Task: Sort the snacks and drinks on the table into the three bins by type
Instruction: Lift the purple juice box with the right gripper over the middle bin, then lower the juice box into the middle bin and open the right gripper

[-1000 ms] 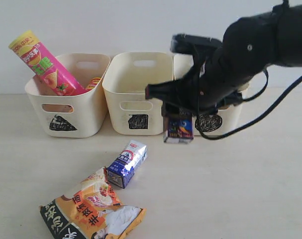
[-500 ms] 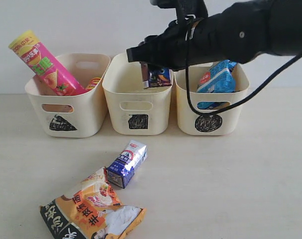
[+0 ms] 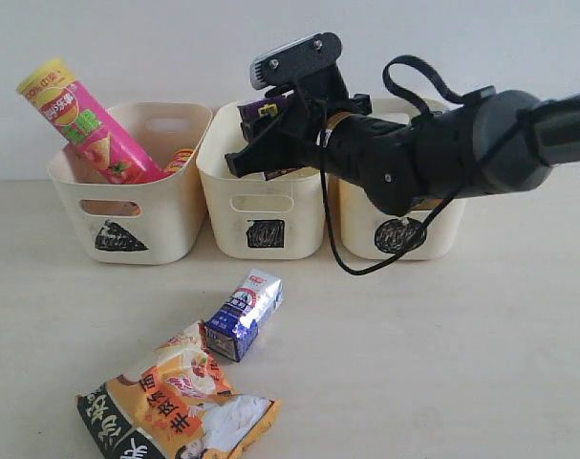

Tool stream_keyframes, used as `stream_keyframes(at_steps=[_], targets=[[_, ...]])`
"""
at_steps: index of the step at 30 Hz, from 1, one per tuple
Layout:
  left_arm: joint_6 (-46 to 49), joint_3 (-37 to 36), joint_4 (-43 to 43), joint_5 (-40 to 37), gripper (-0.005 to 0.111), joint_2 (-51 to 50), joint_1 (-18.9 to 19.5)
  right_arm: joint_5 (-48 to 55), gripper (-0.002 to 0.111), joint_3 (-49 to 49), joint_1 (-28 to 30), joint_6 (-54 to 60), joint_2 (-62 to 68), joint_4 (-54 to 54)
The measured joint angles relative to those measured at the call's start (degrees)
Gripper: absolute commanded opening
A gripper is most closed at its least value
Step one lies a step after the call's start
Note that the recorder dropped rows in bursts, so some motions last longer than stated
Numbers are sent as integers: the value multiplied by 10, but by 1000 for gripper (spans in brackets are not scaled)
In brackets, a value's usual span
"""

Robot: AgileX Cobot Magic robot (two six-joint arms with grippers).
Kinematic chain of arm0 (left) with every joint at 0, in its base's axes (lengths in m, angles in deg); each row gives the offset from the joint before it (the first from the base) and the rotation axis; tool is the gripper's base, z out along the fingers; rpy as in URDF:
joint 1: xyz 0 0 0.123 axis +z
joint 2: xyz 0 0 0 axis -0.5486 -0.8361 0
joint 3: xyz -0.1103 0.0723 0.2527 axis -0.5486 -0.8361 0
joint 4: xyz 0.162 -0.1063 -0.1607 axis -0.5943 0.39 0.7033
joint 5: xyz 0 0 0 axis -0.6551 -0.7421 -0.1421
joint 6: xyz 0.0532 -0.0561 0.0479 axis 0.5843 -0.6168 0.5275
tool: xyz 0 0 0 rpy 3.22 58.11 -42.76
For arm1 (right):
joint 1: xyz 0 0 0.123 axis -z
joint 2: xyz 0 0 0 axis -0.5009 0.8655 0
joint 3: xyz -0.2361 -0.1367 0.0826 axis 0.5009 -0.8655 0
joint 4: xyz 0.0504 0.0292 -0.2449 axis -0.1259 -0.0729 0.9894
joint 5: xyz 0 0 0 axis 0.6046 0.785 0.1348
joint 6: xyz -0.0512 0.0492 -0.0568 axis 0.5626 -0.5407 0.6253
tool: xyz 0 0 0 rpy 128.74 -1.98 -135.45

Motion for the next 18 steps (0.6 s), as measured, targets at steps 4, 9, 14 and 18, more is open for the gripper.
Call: stream_keyframes(at_steps=[4,9,14,18], targets=[[0,0,0,0,4,0,0,-21,1,10,0,15,26,-18],[0,0,0,0,4,0,0,-30,1,35,0,23,51,-53],[0,0,0,0,4,0,0,-25,1,67,0,33,73,-58],[0,0,0,0,4,0,0,-11,1,98,0,36,85,-58]])
